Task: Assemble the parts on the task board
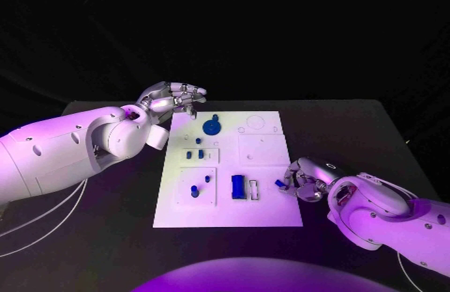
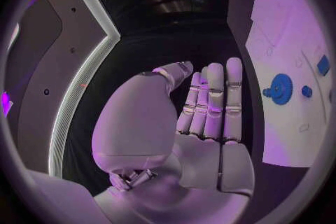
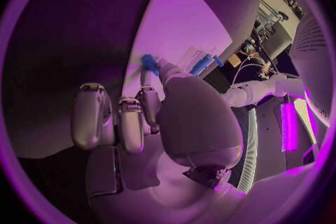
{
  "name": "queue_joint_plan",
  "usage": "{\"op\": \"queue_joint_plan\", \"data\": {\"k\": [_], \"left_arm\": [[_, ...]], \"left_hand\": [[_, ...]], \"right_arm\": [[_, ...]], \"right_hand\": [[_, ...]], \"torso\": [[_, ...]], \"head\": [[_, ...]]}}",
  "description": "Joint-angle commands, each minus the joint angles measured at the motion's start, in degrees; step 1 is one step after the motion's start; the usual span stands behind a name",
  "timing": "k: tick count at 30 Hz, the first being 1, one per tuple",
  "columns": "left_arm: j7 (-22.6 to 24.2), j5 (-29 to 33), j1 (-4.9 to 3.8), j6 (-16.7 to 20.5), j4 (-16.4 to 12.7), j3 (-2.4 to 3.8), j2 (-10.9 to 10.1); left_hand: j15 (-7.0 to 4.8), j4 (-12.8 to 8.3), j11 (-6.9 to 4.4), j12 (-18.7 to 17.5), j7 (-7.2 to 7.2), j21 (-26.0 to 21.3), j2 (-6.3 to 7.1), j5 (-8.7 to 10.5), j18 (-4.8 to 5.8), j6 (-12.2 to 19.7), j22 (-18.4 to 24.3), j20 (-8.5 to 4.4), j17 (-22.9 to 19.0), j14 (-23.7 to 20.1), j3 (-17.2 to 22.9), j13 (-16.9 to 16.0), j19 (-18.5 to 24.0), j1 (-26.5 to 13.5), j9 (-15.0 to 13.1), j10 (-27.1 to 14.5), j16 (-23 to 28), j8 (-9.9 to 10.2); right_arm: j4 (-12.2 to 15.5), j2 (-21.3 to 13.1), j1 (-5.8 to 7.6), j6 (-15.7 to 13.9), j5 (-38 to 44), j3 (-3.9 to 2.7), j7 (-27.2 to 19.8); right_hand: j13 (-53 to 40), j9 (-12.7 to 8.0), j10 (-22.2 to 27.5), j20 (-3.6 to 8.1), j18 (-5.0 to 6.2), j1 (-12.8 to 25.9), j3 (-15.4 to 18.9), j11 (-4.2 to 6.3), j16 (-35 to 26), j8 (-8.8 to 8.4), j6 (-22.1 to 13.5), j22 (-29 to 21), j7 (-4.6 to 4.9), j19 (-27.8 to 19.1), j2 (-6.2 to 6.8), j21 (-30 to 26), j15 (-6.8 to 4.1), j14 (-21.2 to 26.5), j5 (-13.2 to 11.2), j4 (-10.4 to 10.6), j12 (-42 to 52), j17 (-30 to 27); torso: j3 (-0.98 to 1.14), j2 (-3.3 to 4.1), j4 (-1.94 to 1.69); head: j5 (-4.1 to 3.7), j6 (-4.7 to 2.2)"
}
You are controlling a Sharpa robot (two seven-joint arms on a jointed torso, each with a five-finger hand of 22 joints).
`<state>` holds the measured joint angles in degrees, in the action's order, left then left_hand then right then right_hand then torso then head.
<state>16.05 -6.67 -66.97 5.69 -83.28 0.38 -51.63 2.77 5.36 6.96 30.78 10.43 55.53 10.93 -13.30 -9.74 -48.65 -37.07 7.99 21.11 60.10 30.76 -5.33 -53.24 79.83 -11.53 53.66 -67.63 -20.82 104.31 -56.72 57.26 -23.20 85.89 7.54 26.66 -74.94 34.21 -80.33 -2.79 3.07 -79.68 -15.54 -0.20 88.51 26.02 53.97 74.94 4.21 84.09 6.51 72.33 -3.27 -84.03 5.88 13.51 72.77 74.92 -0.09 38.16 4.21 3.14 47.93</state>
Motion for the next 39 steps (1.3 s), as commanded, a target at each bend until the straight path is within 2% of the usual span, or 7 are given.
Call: {"op": "queue_joint_plan", "data": {"k": [1, 3, 6, 14, 25, 32, 39], "left_arm": [[0.35, 0.01, -0.02, -0.99, -0.16, 0.03, 0.05], [0.31, 0.01, -0.02, -1.00, -0.17, 0.03, 0.04], [0.25, 0.01, -0.02, -0.99, -0.18, 0.02, 0.01], [0.17, 0.01, -0.02, -0.96, -0.19, 0.02, -0.03], [0.13, 0.01, -0.02, -1.01, -0.14, 0.02, 0.19], [0.11, 0.01, -0.02, -1.03, -0.20, 0.02, 0.22], [0.08, 0.01, -0.03, -1.02, -0.26, 0.02, 0.16]], "left_hand": [[0.03, -0.30, 0.03, -0.28, 0.37, -0.35, -0.20, 0.04, -0.83, -0.07, 0.05, 0.26, -0.01, -0.31, -0.05, -0.05, -0.14, -0.58, -0.10, -0.17, 0.37, 0.17], [0.03, -0.30, 0.03, -0.28, 0.37, -0.35, -0.20, 0.04, -0.83, -0.07, 0.05, 0.26, -0.01, -0.31, -0.05, -0.05, -0.14, -0.58, -0.10, -0.17, 0.37, 0.17], [0.03, -0.30, 0.03, -0.28, 0.37, -0.35, -0.20, 0.04, -0.83, -0.07, 0.05, 0.26, -0.01, -0.31, -0.05, -0.05, -0.14, -0.58, -0.10, -0.17, 0.37, 0.17], [0.03, -0.30, 0.03, -0.28, 0.37, -0.35, -0.20, 0.04, -0.83, -0.07, 0.05, 0.26, -0.01, -0.31, -0.05, -0.05, -0.14, -0.58, -0.10, -0.17, 0.37, 0.17], [0.01, -0.35, 0.01, -0.26, 0.37, -0.41, -0.27, 0.02, -0.84, -0.04, 0.08, 0.26, 0.00, -0.31, -0.01, -0.07, -0.17, -0.59, -0.13, -0.17, 0.36, 0.18], [0.01, -0.35, 0.01, -0.26, 0.37, -0.41, -0.27, 0.02, -0.84, -0.04, 0.08, 0.26, 0.00, -0.31, -0.01, -0.07, -0.17, -0.59, -0.13, -0.17, 0.36, 0.18], [0.01, -0.35, 0.01, -0.26, 0.37, -0.41, -0.27, 0.02, -0.84, -0.04, 0.08, 0.26, 0.00, -0.31, -0.01, -0.07, -0.17, -0.59, -0.13, -0.17, 0.36, 0.18]], "right_arm": [[-0.61, 0.35, -0.70, 3.56, 2.61, 0.44, 2.17], [-0.59, 0.41, -0.76, 3.68, 2.90, 0.44, 2.42], [-0.39, 0.40, -0.81, 3.30, 3.10, 0.44, 2.75], [1.53, 0.07, -0.78, -0.16, 0.65, 0.42, 2.64], [4.14, 1.62, 0.34, -5.88, -4.96, 0.36, 1.06], [3.04, 3.65, 0.44, -4.62, -8.07, 0.37, 1.03], [1.82, 5.49, 0.03, -2.63, -10.08, 0.41, 1.17]], "right_hand": [[-1.84, -0.34, 0.07, 0.34, 0.18, -2.30, -2.77, 0.44, -0.36, -0.07, 0.66, 10.73, -0.21, 0.62, -0.50, -0.09, -0.61, -4.87, 0.64, -1.13, -0.40, 9.80], [-1.92, -0.07, -0.04, 0.49, 0.13, -2.52, -6.74, 0.62, -0.33, 0.05, 1.14, 10.81, -0.35, 0.72, 0.57, 0.11, -0.70, -4.89, 2.86, -2.44, -0.34, 9.92], [-1.92, 0.77, -0.24, 0.62, 0.11, -1.09, -11.17, 0.78, -0.35, 0.62, 1.17, 10.84, -0.51, 0.78, 1.60, 0.15, -0.78, -4.90, 4.36, -3.97, -0.36, 9.96], [-2.16, 2.60, -0.87, 0.68, 0.01, 3.27, -16.11, 0.82, -0.30, 1.82, 0.35, 10.96, -0.63, 1.00, 2.27, 0.61, -0.90, -4.95, 6.16, -5.67, -0.04, 10.16], [-2.54, 3.39, -1.29, 0.73, -0.04, 5.40, -17.79, 0.88, -0.21, 2.34, 0.16, 11.03, -0.65, 1.13, 2.48, 0.91, -0.93, -5.01, 7.80, -6.31, 0.44, 10.40], [-2.51, 3.82, -1.36, 0.74, -0.02, 7.78, -18.49, 0.89, -0.26, 2.61, 0.27, 11.01, -0.66, 1.12, 2.19, 0.81, -0.94, -4.99, 8.06, -5.77, 0.37, 10.30], [-2.83, 4.11, -1.63, 0.76, -0.06, 10.67, -18.56, 0.94, -0.18, 2.79, 0.63, 11.06, -0.74, 1.20, 2.18, 1.04, -0.97, -5.04, 7.89, -4.68, 0.77, 10.51]], "torso": [[-0.03, -0.01, 0.05], [-0.03, -0.02, 0.04], [-0.05, -0.04, 0.04], [-0.04, -0.04, 0.05], [-0.04, 0.09, -0.08], [-0.12, 0.02, 0.04], [0.01, -0.02, 0.09]], "head": [[-0.03, 0.04], [-0.04, 0.03], [-0.03, 0.03], [-0.01, -0.03], [-0.18, -0.17], [-0.06, 0.01], [0.04, 0.17]]}}
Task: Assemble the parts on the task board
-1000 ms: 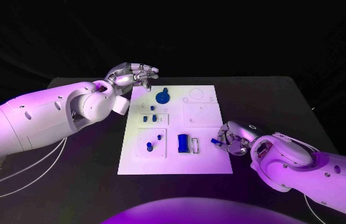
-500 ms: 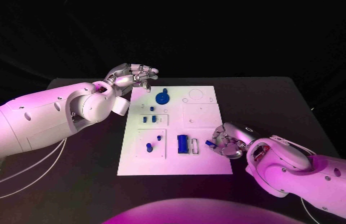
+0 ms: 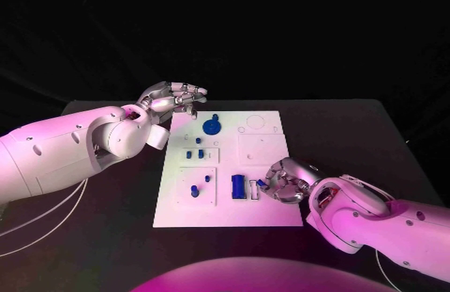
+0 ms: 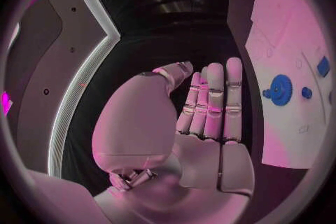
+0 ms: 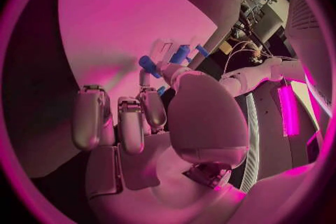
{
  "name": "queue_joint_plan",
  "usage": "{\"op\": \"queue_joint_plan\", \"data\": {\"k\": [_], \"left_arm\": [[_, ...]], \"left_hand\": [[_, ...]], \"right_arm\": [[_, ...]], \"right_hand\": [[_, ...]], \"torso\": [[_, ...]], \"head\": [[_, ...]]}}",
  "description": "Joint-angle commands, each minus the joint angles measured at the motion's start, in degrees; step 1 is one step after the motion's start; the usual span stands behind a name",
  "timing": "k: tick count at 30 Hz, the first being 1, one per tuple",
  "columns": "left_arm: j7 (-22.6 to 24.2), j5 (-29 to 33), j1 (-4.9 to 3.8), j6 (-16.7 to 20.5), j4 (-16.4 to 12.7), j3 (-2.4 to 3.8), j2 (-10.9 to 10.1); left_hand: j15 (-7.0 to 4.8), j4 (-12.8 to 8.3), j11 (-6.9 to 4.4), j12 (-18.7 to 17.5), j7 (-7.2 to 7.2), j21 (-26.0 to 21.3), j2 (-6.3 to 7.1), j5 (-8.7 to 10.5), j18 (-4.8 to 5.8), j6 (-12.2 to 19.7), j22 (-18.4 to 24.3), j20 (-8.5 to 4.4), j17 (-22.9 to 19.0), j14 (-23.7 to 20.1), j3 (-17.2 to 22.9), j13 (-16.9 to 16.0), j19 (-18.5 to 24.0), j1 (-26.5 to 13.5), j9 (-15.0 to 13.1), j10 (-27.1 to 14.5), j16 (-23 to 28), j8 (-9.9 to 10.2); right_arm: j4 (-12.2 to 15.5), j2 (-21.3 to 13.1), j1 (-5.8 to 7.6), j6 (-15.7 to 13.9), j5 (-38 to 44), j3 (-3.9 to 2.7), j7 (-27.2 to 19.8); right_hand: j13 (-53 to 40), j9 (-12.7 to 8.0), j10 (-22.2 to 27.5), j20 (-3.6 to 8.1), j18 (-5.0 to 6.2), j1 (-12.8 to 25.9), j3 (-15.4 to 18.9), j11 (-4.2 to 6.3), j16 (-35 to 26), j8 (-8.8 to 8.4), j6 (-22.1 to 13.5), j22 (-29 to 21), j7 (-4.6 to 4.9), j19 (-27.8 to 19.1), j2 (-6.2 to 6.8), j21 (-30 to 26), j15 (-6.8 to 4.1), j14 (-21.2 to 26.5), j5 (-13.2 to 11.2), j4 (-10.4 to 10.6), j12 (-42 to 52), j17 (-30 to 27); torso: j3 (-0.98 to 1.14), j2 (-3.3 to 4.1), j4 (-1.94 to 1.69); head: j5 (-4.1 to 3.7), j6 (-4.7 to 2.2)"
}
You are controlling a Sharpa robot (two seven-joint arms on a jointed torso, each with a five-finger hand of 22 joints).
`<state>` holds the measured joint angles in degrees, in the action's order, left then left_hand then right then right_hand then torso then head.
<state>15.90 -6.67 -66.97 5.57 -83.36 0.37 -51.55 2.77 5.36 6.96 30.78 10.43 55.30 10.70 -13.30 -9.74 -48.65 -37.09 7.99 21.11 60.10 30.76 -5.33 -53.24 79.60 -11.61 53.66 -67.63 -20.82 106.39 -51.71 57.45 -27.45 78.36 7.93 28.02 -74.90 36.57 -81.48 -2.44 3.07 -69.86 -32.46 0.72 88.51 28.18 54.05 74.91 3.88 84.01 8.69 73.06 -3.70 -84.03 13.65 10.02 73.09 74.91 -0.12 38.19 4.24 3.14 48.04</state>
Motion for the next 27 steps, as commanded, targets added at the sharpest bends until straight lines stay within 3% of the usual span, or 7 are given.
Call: {"op": "queue_joint_plan", "data": {"k": [1, 4, 6, 8, 19, 27], "left_arm": [[0.23, 0.01, -0.03, -0.91, -0.19, 0.03, 0.08], [0.20, 0.01, -0.03, -0.93, -0.20, 0.03, 0.10], [0.19, 0.01, -0.03, -0.94, -0.21, 0.03, 0.12], [0.17, 0.01, -0.03, -0.94, -0.21, 0.03, 0.13], [0.03, 0.01, -0.03, -1.01, -0.25, 0.03, 0.09], [-0.03, 0.01, -0.03, -1.02, -0.27, 0.03, 0.06]], "left_hand": [[0.01, -0.35, 0.01, -0.26, 0.37, -0.19, -0.04, 0.02, -0.84, -0.04, 0.10, 0.26, 0.00, -0.31, -0.01, -0.07, -0.17, -0.37, -0.05, -0.17, 0.36, 0.18], [0.01, -0.35, 0.01, -0.26, 0.37, -0.19, -0.04, 0.02, -0.84, -0.04, 0.10, 0.26, 0.00, -0.31, -0.01, -0.07, -0.17, -0.37, -0.05, -0.17, 0.36, 0.18], [0.01, -0.35, 0.01, -0.26, 0.37, -0.19, -0.04, 0.02, -0.84, -0.04, 0.10, 0.26, 0.00, -0.31, -0.01, -0.07, -0.17, -0.37, -0.05, -0.17, 0.36, 0.18], [0.01, -0.35, 0.01, -0.26, 0.37, -0.19, -0.04, 0.02, -0.84, -0.04, 0.10, 0.26, 0.00, -0.31, -0.01, -0.07, -0.17, -0.37, -0.05, -0.17, 0.36, 0.18], [0.01, -0.35, 0.01, -0.26, 0.37, -0.19, -0.04, 0.02, -0.84, -0.04, 0.10, 0.26, 0.00, -0.31, -0.01, -0.07, -0.17, -0.37, -0.05, -0.17, 0.36, 0.18], [0.01, -0.35, 0.01, -0.26, 0.37, -0.19, -0.04, 0.02, -0.84, -0.04, 0.10, 0.26, 0.00, -0.31, -0.01, -0.07, -0.17, -0.37, -0.05, -0.17, 0.36, 0.18]], "right_arm": [[-0.38, 0.73, -0.19, 1.78, -2.70, 0.02, -0.14], [-0.68, 1.36, -0.25, 1.94, -2.93, 0.02, 0.01], [-0.87, 1.72, -0.27, 2.01, -3.01, 0.03, 0.08], [-1.03, 2.02, -0.28, 2.08, -3.07, 0.03, 0.12], [-1.36, 2.90, -0.30, 2.34, -3.23, 0.02, 0.13], [-1.86, 3.24, -0.30, 2.69, -3.26, 0.02, 0.20]], "right_hand": [[-2.96, 1.78, -0.54, 0.42, -0.08, 1.18, -1.61, 0.03, -0.17, 0.65, 0.62, 11.11, -0.42, 1.30, 0.03, 0.40, -0.54, -5.05, 0.09, -1.05, 0.57, 10.57], [-3.30, 1.86, -0.81, 0.44, -0.13, 3.64, -1.04, 0.06, -0.10, 0.72, 1.05, 11.19, -0.47, 1.42, 0.09, 0.73, -0.57, -5.09, -0.24, 0.34, 1.01, 10.75], [-3.59, 1.97, -1.02, 0.49, -0.16, 5.10, -0.26, 0.14, -0.05, 0.81, 1.38, 11.22, -0.57, 1.47, 0.24, 0.87, -0.64, -5.12, 1.68, 1.10, 1.38, 10.88], [-3.87, 2.04, -1.21, 0.53, -0.18, 5.75, 0.17, 0.17, -0.03, 0.88, 1.58, 11.25, -0.59, 1.51, 0.17, 0.98, -0.67, -5.13, 2.02, 1.51, 1.73, 10.93], [-4.26, 2.12, -1.49, 0.58, -0.23, 7.37, 1.25, 0.23, 0.05, 0.92, 1.96, 11.32, -0.67, 1.60, -0.13, 1.28, -0.72, -5.17, 2.03, 2.82, 2.20, 11.13], [-4.63, 2.13, -1.76, 0.63, -0.23, 9.27, 2.72, 0.27, 0.06, 0.86, 2.35, 11.32, -0.73, 1.62, -0.03, 1.30, -0.76, -5.18, 0.68, 4.58, 2.63, 11.17]], "torso": [[0.03, -0.05, 0.05], [0.03, -0.02, 0.05], [0.05, -0.01, 0.02], [0.04, -0.01, -0.03], [0.03, -0.05, 0.05], [0.00, -0.04, 0.01]], "head": [[0.08, 0.04], [0.06, 0.02], [-0.01, 0.07], [-0.05, 0.06], [0.21, 0.46], [0.15, 0.46]]}}
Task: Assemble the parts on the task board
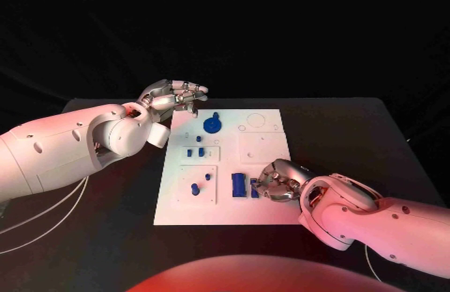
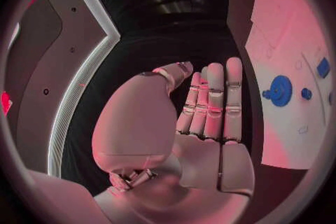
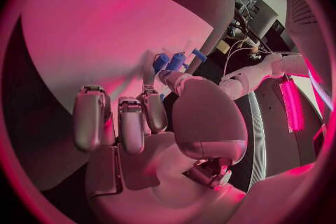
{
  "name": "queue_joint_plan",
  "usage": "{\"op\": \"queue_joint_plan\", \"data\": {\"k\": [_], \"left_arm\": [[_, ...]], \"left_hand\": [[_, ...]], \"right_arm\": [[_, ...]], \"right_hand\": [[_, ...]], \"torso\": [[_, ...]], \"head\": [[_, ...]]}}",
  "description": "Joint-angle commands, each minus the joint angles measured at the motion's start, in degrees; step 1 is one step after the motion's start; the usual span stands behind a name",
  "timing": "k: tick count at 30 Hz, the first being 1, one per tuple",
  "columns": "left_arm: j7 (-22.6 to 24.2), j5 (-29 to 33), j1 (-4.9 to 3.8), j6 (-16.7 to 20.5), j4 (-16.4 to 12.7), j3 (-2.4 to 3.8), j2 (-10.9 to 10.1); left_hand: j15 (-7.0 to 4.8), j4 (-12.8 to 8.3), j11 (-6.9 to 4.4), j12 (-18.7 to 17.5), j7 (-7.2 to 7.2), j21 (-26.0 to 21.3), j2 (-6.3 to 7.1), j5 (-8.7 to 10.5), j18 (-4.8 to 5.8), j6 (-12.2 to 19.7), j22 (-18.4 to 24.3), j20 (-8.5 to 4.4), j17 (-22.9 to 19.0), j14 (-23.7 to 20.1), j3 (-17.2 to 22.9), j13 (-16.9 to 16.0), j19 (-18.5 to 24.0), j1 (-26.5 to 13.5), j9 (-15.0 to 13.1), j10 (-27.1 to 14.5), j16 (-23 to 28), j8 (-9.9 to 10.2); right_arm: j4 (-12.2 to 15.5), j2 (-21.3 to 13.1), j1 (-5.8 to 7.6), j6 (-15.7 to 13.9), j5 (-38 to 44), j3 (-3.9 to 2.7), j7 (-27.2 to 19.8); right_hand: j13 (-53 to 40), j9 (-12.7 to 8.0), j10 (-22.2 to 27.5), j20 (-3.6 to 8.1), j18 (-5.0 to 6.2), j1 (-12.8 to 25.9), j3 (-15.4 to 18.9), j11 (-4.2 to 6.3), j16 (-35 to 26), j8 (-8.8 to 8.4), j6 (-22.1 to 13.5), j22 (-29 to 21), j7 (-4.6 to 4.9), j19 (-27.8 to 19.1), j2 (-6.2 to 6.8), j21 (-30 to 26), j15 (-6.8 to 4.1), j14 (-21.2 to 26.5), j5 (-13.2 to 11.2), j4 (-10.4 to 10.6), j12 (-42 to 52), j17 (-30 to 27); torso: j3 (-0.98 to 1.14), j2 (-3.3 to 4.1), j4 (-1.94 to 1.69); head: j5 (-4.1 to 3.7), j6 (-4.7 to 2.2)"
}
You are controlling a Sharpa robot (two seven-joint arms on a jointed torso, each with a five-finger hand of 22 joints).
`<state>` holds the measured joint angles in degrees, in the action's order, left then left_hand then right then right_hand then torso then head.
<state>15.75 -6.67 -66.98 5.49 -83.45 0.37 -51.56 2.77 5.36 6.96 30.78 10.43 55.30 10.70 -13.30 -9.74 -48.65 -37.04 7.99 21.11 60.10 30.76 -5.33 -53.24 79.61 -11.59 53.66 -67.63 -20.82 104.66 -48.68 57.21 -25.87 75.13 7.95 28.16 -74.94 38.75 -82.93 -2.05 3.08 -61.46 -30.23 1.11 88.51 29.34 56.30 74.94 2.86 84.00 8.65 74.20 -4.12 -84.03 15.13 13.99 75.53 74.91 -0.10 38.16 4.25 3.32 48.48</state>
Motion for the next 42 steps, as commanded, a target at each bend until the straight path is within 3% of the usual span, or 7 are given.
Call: {"op": "queue_joint_plan", "data": {"k": [1, 4, 7, 16, 27, 42], "left_arm": [[0.12, 0.01, -0.02, -0.94, -0.17, 0.03, 0.07], [0.10, 0.01, -0.02, -0.94, -0.18, 0.03, 0.08], [0.09, 0.01, -0.02, -0.93, -0.17, 0.03, 0.08], [0.06, 0.01, -0.02, -0.86, -0.17, 0.03, -0.04], [0.05, 0.01, -0.02, -0.82, -0.13, 0.03, -0.11], [0.06, 0.01, -0.02, -0.89, -0.04, 0.02, 0.04]], "left_hand": [[0.01, -0.35, 0.01, -0.26, 0.37, -0.19, -0.04, 0.02, -0.84, -0.04, 0.05, 0.26, 0.00, -0.30, -0.02, -0.07, -0.17, -0.37, -0.07, -0.17, 0.36, 0.18], [0.00, -0.43, 0.01, -0.24, 0.38, -0.24, -0.05, 0.02, -0.84, -0.01, 0.08, 0.25, 0.01, -0.30, -0.01, -0.09, -0.23, -0.41, -0.11, -0.19, 0.36, 0.19], [0.00, -0.43, 0.01, -0.24, 0.38, -0.24, -0.05, 0.02, -0.84, -0.01, 0.08, 0.25, 0.01, -0.30, -0.01, -0.09, -0.23, -0.41, -0.11, -0.19, 0.36, 0.19], [0.00, -0.43, 0.01, -0.24, 0.38, -0.24, -0.05, 0.02, -0.84, -0.01, 0.08, 0.25, 0.01, -0.30, -0.01, -0.09, -0.23, -0.41, -0.11, -0.19, 0.36, 0.19], [0.00, -0.43, 0.01, -0.24, 0.38, -0.24, -0.05, 0.02, -0.84, -0.01, 0.08, 0.25, 0.01, -0.30, -0.01, -0.09, -0.23, -0.41, -0.11, -0.19, 0.36, 0.19], [0.01, -0.43, 0.02, -0.23, 0.40, -0.28, -0.12, 0.00, -0.84, 0.04, 0.10, 0.25, 0.02, -0.29, 0.01, -0.10, -0.26, -0.46, -0.12, -0.20, 0.36, 0.22]], "right_arm": [[-0.20, 0.28, -0.06, 1.07, -0.04, 0.01, 0.06], [-0.36, 0.47, -0.06, 0.90, -0.04, 0.01, -0.03], [-0.41, 0.49, -0.06, 0.79, -0.03, 0.01, -0.10], [0.53, -1.28, -0.06, 0.01, 0.76, 0.01, -1.19], [2.71, -3.95, -0.08, 1.54, 0.46, 0.01, -3.98], [1.90, -3.36, -0.49, 3.73, 0.40, 0.05, -3.75]], "right_hand": [[-4.56, -0.06, -0.28, 0.23, -0.24, 1.03, 0.68, -0.11, 0.06, -0.33, 0.12, 11.28, 0.27, 1.62, -0.01, 0.14, -0.35, -5.18, -1.28, 0.85, 0.12, 11.18], [-4.60, -0.10, -0.28, 0.20, -0.22, 2.21, 1.94, -0.18, 0.06, -0.48, 0.24, 11.25, 0.35, 1.58, 0.17, 0.03, -0.30, -5.18, -4.12, 2.22, 0.10, 11.19], [-4.68, -0.08, -0.30, 0.22, -0.23, 4.01, 4.50, -0.18, 0.06, -0.60, 0.41, 11.26, 0.34, 1.58, 0.47, 0.07, -0.31, -5.18, -0.31, 2.58, 0.11, 11.19], [-4.77, 0.01, -0.34, 0.27, -0.22, 2.46, 5.42, -0.06, 0.06, -0.64, 0.40, 11.26, 0.19, 1.58, 0.41, 0.08, -0.39, -5.18, 0.01, 1.83, 0.16, 11.19], [-5.18, 0.12, -0.60, 0.33, -0.28, -0.08, 7.38, -0.01, 0.20, -0.69, 0.54, 11.34, 0.14, 1.65, 1.50, 0.39, -0.45, -5.26, -2.56, 1.19, 0.62, 11.58], [-5.39, 0.14, -0.73, 0.34, -0.30, -0.96, 8.28, 0.06, 0.20, -0.70, 0.72, 11.36, 0.05, 1.67, 1.62, 0.48, -0.48, -5.26, -4.01, 1.38, 0.86, 11.60]], "torso": [[-0.02, -0.01, -0.01], [-0.03, -0.03, -0.03], [-0.05, -0.02, -0.05], [0.05, -0.04, 0.07], [0.10, -0.08, 0.15], [-0.03, 0.01, 0.01]], "head": [[-0.04, -0.02], [-0.06, -0.03], [-0.04, -0.04], [0.10, 0.00], [0.26, -0.09], [0.00, -0.29]]}}
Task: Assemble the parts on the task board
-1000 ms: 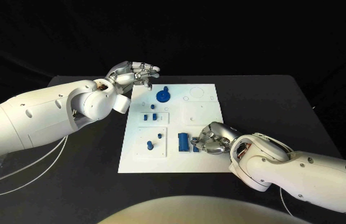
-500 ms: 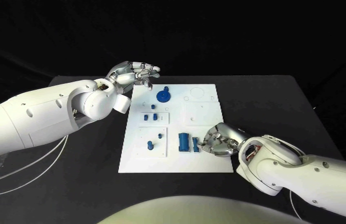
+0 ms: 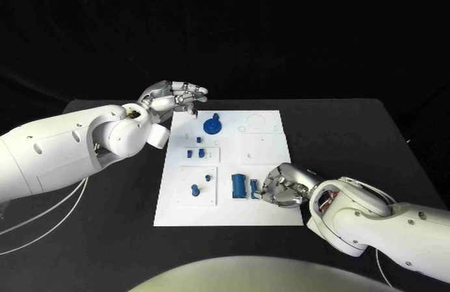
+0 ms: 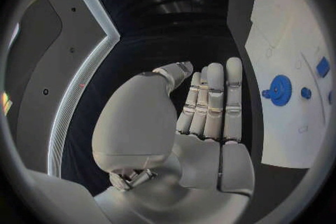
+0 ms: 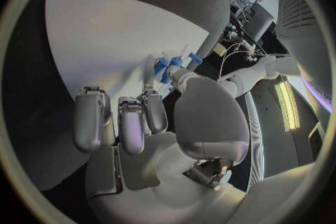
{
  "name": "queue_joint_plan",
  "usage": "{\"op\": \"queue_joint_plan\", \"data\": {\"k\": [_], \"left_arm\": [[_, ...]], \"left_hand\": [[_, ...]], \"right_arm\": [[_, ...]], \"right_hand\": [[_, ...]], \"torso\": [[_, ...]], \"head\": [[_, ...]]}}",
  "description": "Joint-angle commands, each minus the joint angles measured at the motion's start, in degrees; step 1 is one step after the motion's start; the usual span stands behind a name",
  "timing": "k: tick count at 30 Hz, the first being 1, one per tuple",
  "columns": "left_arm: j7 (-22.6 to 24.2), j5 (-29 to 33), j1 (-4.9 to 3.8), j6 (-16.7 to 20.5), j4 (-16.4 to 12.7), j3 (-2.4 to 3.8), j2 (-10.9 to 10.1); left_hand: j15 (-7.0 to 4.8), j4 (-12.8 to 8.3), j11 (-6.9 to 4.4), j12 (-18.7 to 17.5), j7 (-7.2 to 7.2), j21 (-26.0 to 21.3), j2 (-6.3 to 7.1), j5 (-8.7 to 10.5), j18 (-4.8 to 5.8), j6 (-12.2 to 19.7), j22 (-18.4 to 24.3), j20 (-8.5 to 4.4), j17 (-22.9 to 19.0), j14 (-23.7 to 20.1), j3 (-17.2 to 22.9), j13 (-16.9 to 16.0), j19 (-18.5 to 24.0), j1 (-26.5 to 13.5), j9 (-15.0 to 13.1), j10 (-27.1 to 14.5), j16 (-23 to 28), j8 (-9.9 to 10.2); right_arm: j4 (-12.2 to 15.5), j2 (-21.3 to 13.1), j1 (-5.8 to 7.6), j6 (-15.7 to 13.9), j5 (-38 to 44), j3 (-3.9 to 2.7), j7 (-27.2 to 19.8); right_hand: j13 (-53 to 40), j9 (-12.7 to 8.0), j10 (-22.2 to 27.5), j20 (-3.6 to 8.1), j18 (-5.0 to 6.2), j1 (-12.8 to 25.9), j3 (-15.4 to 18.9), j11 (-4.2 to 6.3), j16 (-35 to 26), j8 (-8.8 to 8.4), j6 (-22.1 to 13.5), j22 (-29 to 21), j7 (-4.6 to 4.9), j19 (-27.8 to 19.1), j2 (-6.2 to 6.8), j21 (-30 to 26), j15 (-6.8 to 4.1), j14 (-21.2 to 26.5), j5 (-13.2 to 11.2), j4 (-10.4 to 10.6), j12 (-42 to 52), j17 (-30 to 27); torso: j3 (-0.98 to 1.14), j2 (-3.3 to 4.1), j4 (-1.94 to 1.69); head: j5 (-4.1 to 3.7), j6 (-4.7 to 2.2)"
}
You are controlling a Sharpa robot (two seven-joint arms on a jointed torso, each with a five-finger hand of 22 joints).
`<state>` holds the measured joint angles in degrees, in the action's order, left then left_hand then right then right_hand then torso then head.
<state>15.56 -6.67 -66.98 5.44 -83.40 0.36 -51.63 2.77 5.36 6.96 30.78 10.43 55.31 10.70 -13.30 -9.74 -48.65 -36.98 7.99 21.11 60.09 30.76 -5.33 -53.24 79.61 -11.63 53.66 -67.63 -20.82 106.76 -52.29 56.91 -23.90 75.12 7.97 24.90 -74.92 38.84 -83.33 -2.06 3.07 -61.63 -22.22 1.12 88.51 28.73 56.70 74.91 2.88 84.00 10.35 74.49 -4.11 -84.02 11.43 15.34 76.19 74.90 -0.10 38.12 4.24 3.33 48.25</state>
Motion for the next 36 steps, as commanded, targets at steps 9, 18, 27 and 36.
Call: {"op": "queue_joint_plan", "data": {"k": [9, 18, 27, 36], "left_arm": [[0.24, 0.01, -0.02, -0.86, -0.08, 0.03, 0.11], [0.22, 0.01, -0.02, -0.86, -0.12, 0.03, 0.09], [0.19, 0.01, -0.02, -0.87, -0.11, 0.03, 0.09], [0.13, 0.01, -0.02, -0.88, -0.14, 0.03, 0.08]], "left_hand": [[0.01, -0.43, 0.02, -0.23, 0.40, -0.28, -0.12, 0.00, -0.84, 0.04, 0.05, 0.25, 0.02, -0.29, 0.01, -0.09, -0.26, -0.46, -0.08, -0.20, 0.36, 0.22], [0.01, -0.43, 0.02, -0.23, 0.40, -0.28, -0.12, 0.00, -0.84, 0.04, 0.05, 0.25, 0.02, -0.29, 0.01, -0.09, -0.26, -0.46, -0.08, -0.20, 0.36, 0.22], [0.01, -0.44, 0.02, -0.22, 0.40, -0.31, -0.17, 0.00, -0.84, 0.06, 0.07, 0.26, 0.03, -0.29, 0.03, -0.11, -0.28, -0.50, -0.11, -0.20, 0.36, 0.23], [0.01, -0.44, 0.02, -0.22, 0.40, -0.31, -0.17, 0.00, -0.84, 0.06, 0.07, 0.26, 0.03, -0.29, 0.03, -0.11, -0.28, -0.50, -0.11, -0.20, 0.36, 0.23]], "right_arm": [[-0.63, 0.82, -0.35, 1.72, 0.88, 0.03, -0.03], [-1.79, 1.11, -0.37, 0.87, 1.89, 0.02, 1.12], [-2.93, 1.57, -0.36, 1.37, 1.74, 0.02, 1.08], [-3.21, 1.93, -0.36, 2.11, 0.99, 0.02, 0.60]], "right_hand": [[-5.50, 0.06, -0.39, 0.37, -0.31, -1.16, 0.31, 0.08, 0.22, -0.09, 0.35, 11.41, 0.00, 1.70, -0.16, 0.27, -0.50, -5.27, -0.42, -0.07, 0.31, 11.66], [-5.73, 0.08, -0.56, 0.40, -0.33, -1.56, 0.27, 0.14, 0.27, -0.03, 0.55, 11.45, -0.07, 1.75, -0.80, 0.41, -0.55, -5.30, -0.53, 0.08, 0.61, 11.79], [-5.86, 0.09, -0.66, 0.43, -0.32, -2.06, 0.29, 0.21, 0.26, -0.01, 0.61, 11.44, -0.16, 1.74, -1.05, 0.39, -0.60, -5.29, -0.49, 0.00, 0.78, 11.75], [-5.79, 0.09, -0.57, 0.51, -0.25, -3.83, 0.54, 0.28, 0.21, -0.11, 0.46, 11.34, -0.22, 1.62, -0.59, -0.02, -0.68, -5.27, -0.53, -0.91, 0.61, 11.64]], "torso": [[-0.05, 0.07, -0.06], [0.00, 0.09, 0.04], [0.00, 0.05, -0.01], [0.01, 0.04, 0.07]], "head": [[0.10, 0.18], [0.12, 0.27], [0.18, 0.30], [0.17, 0.41]]}}
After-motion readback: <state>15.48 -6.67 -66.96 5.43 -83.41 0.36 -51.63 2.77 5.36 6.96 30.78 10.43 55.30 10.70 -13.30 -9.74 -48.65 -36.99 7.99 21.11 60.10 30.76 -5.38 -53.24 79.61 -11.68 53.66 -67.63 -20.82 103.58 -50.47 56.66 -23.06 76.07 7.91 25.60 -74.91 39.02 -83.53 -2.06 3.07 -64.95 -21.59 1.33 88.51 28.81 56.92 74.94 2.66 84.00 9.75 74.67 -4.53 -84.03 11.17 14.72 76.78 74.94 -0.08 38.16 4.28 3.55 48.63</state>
